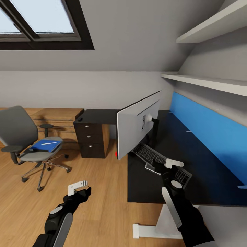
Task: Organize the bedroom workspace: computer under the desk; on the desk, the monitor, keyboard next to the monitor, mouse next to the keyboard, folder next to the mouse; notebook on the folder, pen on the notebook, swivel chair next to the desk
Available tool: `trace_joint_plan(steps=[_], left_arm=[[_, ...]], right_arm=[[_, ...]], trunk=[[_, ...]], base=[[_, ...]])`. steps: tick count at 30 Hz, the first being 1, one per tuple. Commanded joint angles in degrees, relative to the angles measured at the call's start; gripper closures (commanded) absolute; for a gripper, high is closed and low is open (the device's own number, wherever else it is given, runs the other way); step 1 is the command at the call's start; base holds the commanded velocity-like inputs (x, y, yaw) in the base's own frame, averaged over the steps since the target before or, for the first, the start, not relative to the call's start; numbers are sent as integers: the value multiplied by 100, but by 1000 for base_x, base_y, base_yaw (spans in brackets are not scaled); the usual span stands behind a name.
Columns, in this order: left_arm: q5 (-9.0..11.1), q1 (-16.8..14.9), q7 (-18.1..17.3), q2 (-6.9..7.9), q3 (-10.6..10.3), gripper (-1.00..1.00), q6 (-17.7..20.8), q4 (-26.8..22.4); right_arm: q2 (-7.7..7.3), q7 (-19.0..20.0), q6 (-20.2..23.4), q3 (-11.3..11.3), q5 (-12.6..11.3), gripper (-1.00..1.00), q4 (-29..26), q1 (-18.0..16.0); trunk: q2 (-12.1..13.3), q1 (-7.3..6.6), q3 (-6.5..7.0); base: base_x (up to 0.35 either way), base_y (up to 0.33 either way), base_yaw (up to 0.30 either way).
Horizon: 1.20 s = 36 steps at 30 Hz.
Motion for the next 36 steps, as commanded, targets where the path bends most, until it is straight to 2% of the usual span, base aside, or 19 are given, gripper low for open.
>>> trace_joint_plan(steps=[1,2,5,6,12,17,23,30,31,33,36], left_arm=[[115,-4,49,-2,203,-100,16,-9],[182,-4,47,-2,305,-100,16,-14],[241,-4,47,-3,361,-100,16,-21],[294,-4,46,-3,402,-100,16,-26],[311,-3,38,4,413,-100,16,-28],[306,-2,45,14,429,-100,16,-43],[304,-3,49,20,432,-100,16,-44],[304,-3,47,18,549,-100,16,-45],[304,-3,47,20,566,-100,16,-45],[304,-4,42,21,579,-100,13,-45],[304,-4,22,23,600,-100,4,-46]], right_arm=[[-4,-30,20,6,-41,-100,1,-4],[-5,-23,18,1,-41,-100,12,-4],[-14,-24,11,2,-36,-100,15,-4],[-67,-25,-2,4,-34,-100,11,-4],[-136,-17,-6,-1,-30,-100,15,-4],[-321,-10,-10,5,-47,-100,1,-4],[-375,34,-60,-12,-48,-100,95,-4],[-663,445,-270,-181,-53,-100,994,-131],[-751,613,-322,-252,-55,-100,1210,-266],[-821,796,-356,-330,-54,-100,1370,-423],[-1045,1326,-405,-577,-52,-100,2019,-926]], trunk=[[-4,0,-6],[-4,0,-6],[-4,0,-6],[-4,0,-6],[-4,0,-6],[-4,0,-6],[-4,0,-6],[-4,0,-6],[-4,0,-6],[-4,0,-6],[-4,0,-6]], base=[[4,-6,0],[2,-3,0],[1,-2,0],[0,0,0],[158,0,0],[285,0,0],[85,0,0],[20,0,0],[83,0,0],[137,0,0],[215,0,0]])
